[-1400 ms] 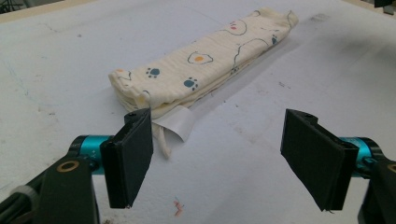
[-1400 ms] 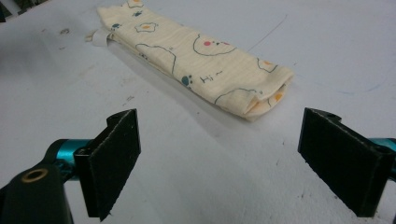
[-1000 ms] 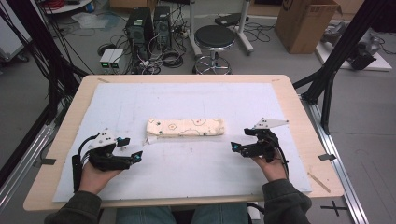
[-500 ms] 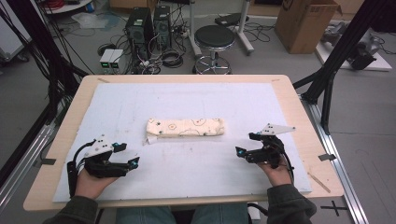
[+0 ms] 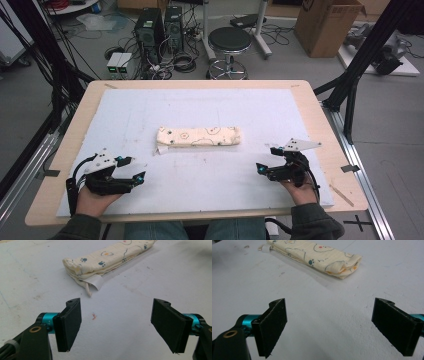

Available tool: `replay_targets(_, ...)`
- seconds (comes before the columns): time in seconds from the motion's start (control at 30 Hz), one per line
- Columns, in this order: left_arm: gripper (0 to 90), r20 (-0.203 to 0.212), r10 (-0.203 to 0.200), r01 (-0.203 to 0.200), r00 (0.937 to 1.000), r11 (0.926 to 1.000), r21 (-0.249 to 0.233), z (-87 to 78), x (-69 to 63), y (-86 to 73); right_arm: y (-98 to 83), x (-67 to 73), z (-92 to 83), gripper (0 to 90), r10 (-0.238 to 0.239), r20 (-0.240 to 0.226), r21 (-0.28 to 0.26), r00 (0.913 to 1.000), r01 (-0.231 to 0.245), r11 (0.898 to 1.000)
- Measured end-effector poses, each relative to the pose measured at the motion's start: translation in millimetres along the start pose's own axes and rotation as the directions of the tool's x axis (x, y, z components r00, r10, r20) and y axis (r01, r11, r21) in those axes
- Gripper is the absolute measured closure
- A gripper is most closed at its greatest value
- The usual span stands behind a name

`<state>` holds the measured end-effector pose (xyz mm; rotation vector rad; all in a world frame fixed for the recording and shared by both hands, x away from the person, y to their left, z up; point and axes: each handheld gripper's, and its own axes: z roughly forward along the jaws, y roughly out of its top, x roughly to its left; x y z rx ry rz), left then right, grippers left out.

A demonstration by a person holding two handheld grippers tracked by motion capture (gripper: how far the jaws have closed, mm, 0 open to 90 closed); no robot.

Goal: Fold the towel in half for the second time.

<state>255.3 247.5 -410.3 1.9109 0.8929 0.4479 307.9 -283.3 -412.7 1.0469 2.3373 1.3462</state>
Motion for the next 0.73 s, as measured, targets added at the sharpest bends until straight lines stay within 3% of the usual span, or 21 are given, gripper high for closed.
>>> replay_targets(0.43,25.1,-0.003,0.014,-0.014,0.9999,0.9997,0.02,4.6,0.7,-4.2,-7.2,-0.8,-0.3,12.2,0.019,-0.004,0.004,0.9998,-0.019,1.0)
replay_targets(0.73,25.1,0.005,0.022,-0.022,0.9998,0.9996,0.02,8.1,-0.8,-3.8,-5.9,0.7,3.2,12.2,-0.002,0.001,-0.008,1.0,0.002,1.0)
